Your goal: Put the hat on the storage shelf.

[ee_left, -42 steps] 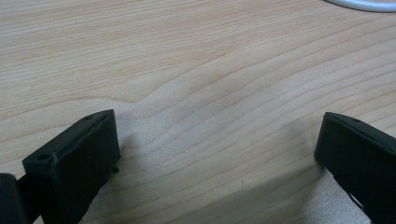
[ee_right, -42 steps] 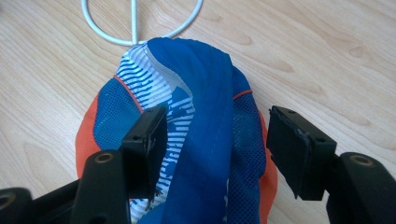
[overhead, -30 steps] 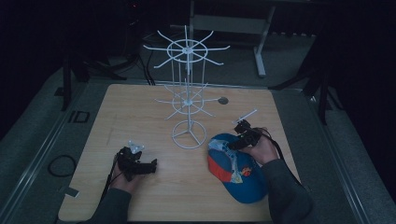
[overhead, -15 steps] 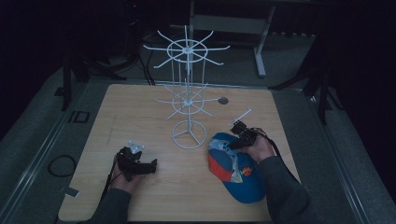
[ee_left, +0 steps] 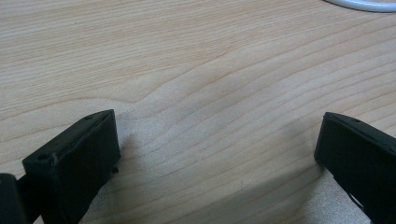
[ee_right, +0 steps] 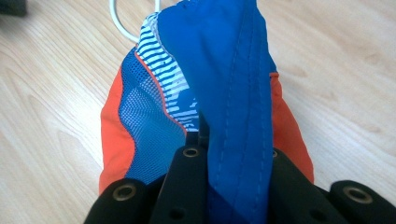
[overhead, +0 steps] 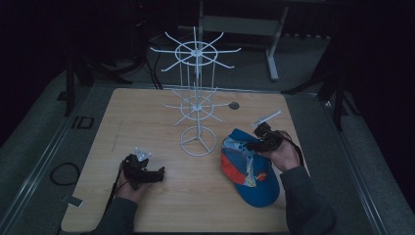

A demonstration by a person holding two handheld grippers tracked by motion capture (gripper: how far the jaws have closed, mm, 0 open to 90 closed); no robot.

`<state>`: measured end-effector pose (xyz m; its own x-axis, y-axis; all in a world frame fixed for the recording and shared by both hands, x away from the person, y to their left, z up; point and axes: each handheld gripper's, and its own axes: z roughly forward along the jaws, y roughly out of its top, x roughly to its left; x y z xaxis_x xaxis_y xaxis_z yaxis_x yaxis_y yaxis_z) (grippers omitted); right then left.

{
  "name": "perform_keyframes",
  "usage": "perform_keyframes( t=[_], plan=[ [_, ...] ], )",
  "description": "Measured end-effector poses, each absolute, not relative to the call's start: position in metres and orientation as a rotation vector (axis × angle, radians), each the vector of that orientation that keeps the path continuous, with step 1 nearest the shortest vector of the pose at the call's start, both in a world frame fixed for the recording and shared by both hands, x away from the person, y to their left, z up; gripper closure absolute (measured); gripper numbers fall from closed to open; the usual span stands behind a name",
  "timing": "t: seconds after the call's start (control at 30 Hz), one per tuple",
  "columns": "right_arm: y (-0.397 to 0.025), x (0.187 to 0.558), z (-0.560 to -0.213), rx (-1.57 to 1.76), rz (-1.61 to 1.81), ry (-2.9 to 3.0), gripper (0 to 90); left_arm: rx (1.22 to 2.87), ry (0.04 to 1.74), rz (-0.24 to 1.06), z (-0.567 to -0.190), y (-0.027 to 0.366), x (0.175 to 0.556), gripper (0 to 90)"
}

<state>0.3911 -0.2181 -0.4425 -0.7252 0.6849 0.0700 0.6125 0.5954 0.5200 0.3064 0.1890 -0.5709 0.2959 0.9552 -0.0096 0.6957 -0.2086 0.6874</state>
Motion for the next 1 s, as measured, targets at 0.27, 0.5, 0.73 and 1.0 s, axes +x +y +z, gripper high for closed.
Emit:
perform_keyframes(
  t=[0.27,0.5,0.73,1.0],
  plan=[
    [-0.221,0.384,-0.424,1.046,0.864,2.657,87.8,1.984,1.465,0.574,-0.571,0.189,0.306,0.1],
    [-0.226,0.381,-0.408,1.023,0.897,2.625,87.8,1.984,1.465,0.575,-0.571,0.189,0.306,0.1],
    [-0.231,0.381,-0.391,0.995,0.924,2.557,88.1,1.983,1.463,0.572,-0.571,0.189,0.306,0.1],
    [-0.237,0.383,-0.373,0.975,0.97,2.514,88.2,1.986,1.465,0.57,-0.571,0.189,0.306,0.1]
  ],
)
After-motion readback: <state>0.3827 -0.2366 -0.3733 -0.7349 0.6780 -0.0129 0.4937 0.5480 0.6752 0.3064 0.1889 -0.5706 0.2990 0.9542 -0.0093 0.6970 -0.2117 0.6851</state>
